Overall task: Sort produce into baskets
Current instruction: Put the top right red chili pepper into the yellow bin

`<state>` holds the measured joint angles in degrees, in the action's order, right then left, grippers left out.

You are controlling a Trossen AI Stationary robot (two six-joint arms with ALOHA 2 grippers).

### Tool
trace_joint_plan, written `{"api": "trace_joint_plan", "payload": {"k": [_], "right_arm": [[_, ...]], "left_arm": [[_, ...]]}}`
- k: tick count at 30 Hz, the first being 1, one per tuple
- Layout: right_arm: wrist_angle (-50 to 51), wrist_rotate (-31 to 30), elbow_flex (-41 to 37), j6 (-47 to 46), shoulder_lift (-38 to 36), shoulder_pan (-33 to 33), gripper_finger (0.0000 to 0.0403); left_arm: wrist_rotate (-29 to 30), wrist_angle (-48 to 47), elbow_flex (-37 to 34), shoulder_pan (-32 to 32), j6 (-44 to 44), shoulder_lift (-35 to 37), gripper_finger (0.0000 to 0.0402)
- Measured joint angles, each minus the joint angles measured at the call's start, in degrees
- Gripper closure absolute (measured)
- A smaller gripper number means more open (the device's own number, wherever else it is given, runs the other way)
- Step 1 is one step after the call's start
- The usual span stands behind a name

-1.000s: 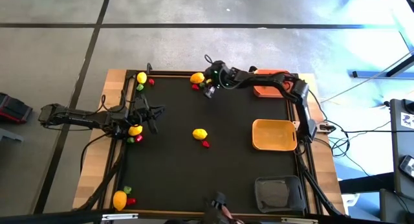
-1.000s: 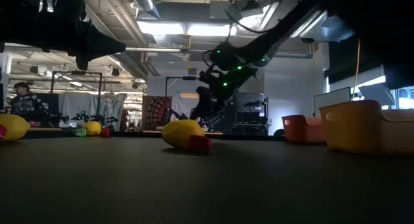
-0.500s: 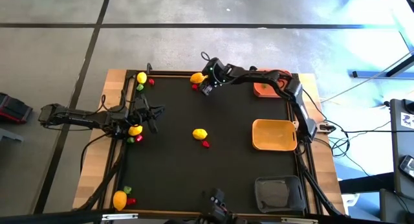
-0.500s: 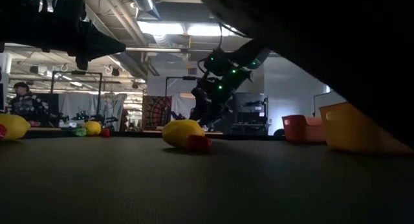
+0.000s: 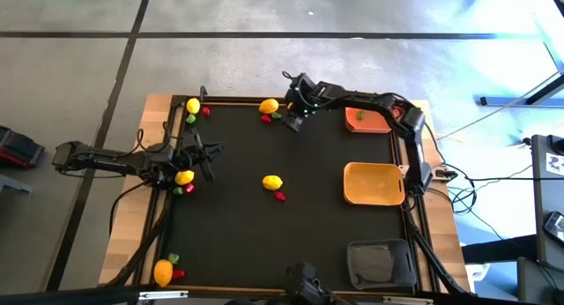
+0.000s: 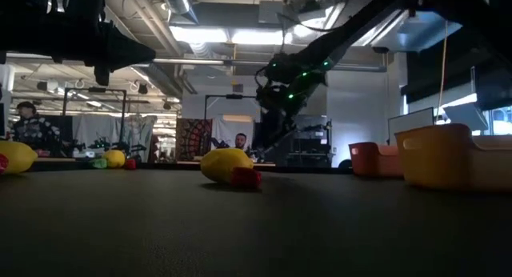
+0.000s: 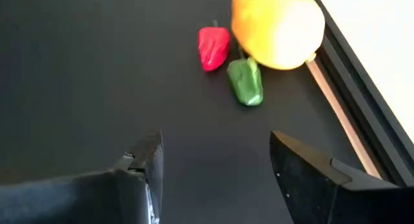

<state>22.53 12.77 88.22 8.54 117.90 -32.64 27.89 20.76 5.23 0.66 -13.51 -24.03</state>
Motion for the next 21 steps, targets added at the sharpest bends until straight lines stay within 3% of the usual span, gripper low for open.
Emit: {"api": "trace_joint_plan", "payload": {"k": [7, 17, 21], "right_arm": [[-12.42, 2.82, -11.81, -0.61, -5.23, 1.11, 0.0189], [-13.13, 2.99, -14.55, -0.42, -5.33, 7.28, 0.0189], [-15.00, 1.81, -14.55, -0.14, -5.33, 10.14, 0.0189]], "left_arm": [[3.29, -0.67, 0.00, -1.34, -1.12, -0.11, 0.0360], [3.26, -0.50, 0.09, -5.66, -1.10, -0.91, 0.0248], [-2.58, -0.40, 2.12, -6.31, 0.54, -2.58, 0.0220]]}}
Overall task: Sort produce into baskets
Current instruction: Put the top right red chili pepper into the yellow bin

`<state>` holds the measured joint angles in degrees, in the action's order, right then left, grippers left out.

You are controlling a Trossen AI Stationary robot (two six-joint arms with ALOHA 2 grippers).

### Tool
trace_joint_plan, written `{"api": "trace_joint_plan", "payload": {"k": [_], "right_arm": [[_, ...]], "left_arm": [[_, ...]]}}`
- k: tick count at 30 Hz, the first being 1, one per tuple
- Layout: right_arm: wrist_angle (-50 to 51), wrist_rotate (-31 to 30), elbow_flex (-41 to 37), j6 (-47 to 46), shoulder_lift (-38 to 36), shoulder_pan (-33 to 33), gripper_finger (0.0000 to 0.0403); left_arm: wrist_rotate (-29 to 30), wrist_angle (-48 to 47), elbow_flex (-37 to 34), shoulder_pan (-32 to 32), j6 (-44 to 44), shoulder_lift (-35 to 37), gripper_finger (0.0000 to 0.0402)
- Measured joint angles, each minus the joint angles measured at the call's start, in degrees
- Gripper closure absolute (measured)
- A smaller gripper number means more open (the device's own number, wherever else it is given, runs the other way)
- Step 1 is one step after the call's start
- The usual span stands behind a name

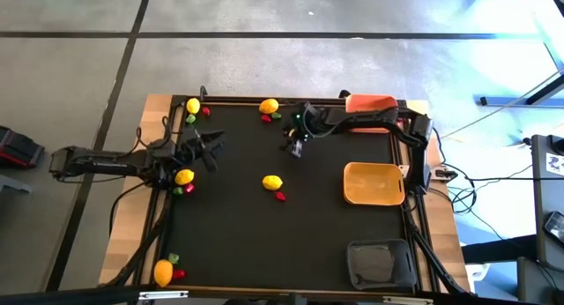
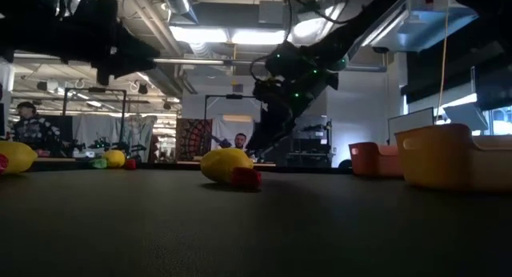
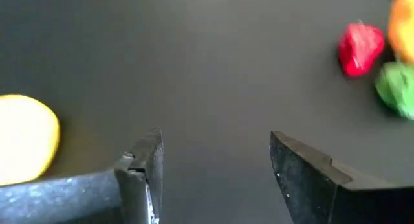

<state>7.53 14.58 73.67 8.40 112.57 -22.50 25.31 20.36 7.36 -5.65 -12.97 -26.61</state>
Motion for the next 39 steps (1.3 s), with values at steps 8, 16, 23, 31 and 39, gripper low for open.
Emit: {"api": "trace_joint_plan", "payload": {"k": [8, 16, 23, 31, 39], "right_arm": [[-4.13, -3.34, 0.09, 0.94, -2.02, 4.04, 0.0189], [-2.37, -5.35, -2.76, 2.64, -8.46, 4.44, 0.0189], [-3.24, -8.72, -9.70, 2.01, -14.37, 4.48, 0.0189], [-4.50, -10.20, -15.09, -3.62, -15.17, 4.50, 0.0189], [-4.50, -12.93, -17.20, -6.67, -15.15, 4.55, 0.0189]], "left_arm": [[-3.75, 0.05, 6.53, -0.24, 3.80, -8.74, 0.0211], [-3.45, -0.39, 14.66, -5.03, 4.32, -22.44, 0.0211], [-3.43, -4.48, 22.55, -10.07, 3.87, -35.00, 0.0211], [-3.68, -5.16, 29.71, -14.33, 3.93, -47.94, 0.0208], [-8.69, -7.30, 34.72, -18.59, 1.64, -56.47, 0.0155]]}}
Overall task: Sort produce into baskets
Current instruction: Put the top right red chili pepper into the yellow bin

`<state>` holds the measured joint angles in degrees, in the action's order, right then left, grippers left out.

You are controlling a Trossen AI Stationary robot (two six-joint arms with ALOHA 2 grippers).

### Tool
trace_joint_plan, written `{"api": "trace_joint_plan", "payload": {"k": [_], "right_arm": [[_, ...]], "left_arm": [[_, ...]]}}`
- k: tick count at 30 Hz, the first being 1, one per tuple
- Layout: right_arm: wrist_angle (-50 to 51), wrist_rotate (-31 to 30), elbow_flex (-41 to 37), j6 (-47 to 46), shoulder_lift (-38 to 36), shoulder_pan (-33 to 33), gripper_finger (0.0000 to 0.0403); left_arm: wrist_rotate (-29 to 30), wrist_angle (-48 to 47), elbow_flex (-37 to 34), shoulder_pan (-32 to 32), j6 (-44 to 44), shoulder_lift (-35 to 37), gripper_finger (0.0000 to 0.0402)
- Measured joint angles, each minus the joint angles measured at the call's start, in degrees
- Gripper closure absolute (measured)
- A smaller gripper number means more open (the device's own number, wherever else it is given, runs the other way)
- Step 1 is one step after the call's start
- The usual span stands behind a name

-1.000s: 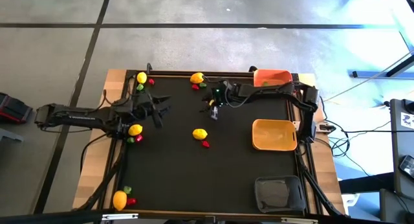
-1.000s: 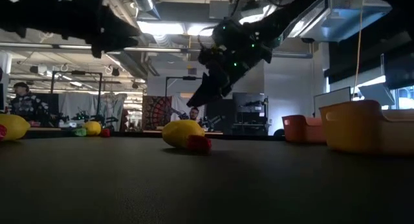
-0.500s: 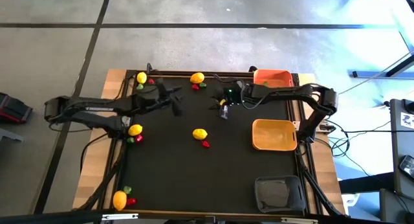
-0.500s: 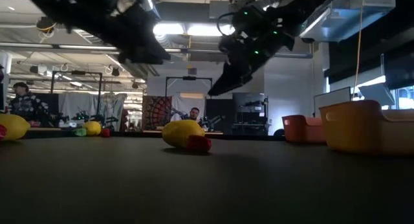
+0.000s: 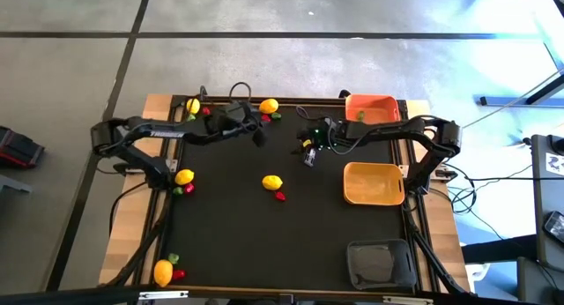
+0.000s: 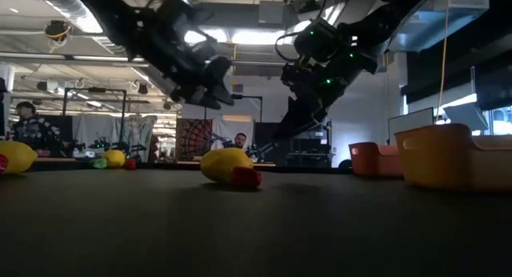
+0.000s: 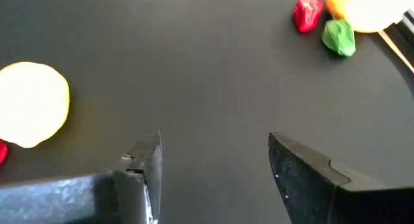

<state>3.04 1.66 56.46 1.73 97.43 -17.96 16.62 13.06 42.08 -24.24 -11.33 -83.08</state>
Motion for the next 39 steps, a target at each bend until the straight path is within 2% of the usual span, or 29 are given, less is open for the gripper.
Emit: {"api": "trace_joint_plan", "payload": {"k": [4, 19, 29, 39], "right_arm": [[0.02, -0.05, -0.24, -1.37, 0.00, 0.00, 0.0189], [0.05, -0.03, -0.24, -2.97, 0.02, 0.00, 0.0189], [0.03, -0.03, -0.24, -2.93, 0.07, 0.00, 0.0189], [0.03, 0.00, -0.24, -2.93, 0.09, 0.00, 0.0189]], "left_arm": [[0.02, -0.49, 0.60, -0.88, -0.77, -2.90, 0.0147], [0.06, 0.03, 0.62, -2.11, -7.04, -11.34, 0.0158], [0.04, 0.10, 0.60, -2.06, -10.83, -12.81, 0.0159], [0.10, 4.34, 0.60, -2.06, -12.79, -13.10, 0.0159]]}}
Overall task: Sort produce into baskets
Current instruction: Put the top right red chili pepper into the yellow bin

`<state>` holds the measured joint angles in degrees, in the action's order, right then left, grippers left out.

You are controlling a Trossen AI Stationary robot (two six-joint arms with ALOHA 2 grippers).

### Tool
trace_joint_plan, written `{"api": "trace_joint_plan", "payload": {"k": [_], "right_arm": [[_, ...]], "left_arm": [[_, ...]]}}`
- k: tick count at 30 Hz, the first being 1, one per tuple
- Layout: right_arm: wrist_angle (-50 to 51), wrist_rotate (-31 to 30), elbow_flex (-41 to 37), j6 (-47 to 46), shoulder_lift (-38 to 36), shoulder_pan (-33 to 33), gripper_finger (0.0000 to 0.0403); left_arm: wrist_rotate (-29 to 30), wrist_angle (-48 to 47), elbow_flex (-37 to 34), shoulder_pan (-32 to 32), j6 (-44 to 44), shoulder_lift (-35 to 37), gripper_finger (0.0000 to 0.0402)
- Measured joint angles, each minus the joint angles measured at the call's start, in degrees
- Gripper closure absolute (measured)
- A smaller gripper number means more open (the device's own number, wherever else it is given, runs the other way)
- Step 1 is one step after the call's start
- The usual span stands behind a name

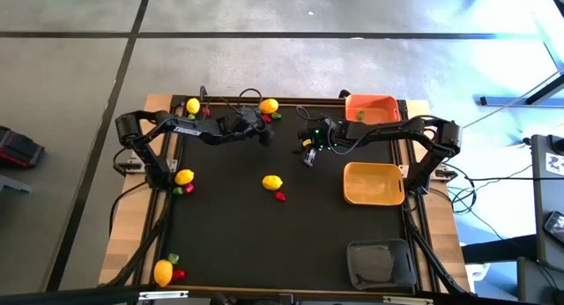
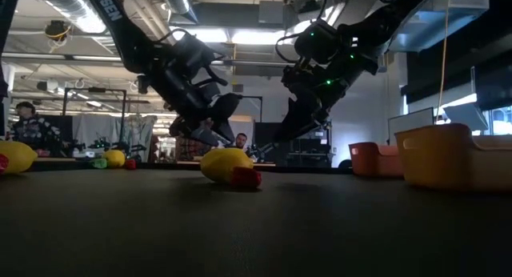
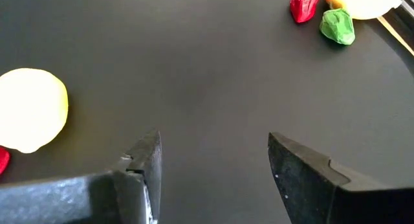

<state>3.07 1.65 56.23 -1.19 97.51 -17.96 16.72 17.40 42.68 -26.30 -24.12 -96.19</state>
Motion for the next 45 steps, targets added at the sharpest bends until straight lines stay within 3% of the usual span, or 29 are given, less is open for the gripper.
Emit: {"api": "trace_joint_plan", "payload": {"k": [8, 20, 29, 37, 45], "right_arm": [[-0.32, 0.01, 0.00, 0.00, 0.20, 0.00, 0.0189], [-0.50, -0.15, 0.00, 0.00, 0.26, 0.00, 0.0189], [-0.07, -0.66, 0.00, 0.00, 0.26, 0.00, 0.0189], [-0.25, -0.83, -0.02, 0.00, 0.24, 0.00, 0.0189], [-0.25, -0.85, 0.00, 0.00, 0.24, 0.00, 0.0189]], "left_arm": [[2.38, 2.54, 0.42, -1.53, 0.68, -3.49, 0.0159], [0.37, 2.83, 7.04, -5.27, 4.42, -12.38, 0.0159], [0.02, -10.37, 9.83, -6.30, 11.36, -12.79, 0.0159], [-0.31, -9.99, 9.90, -7.41, 17.14, -12.74, 0.0160], [-5.98, -8.61, 9.85, -8.76, 26.47, -12.72, 0.0213]]}}
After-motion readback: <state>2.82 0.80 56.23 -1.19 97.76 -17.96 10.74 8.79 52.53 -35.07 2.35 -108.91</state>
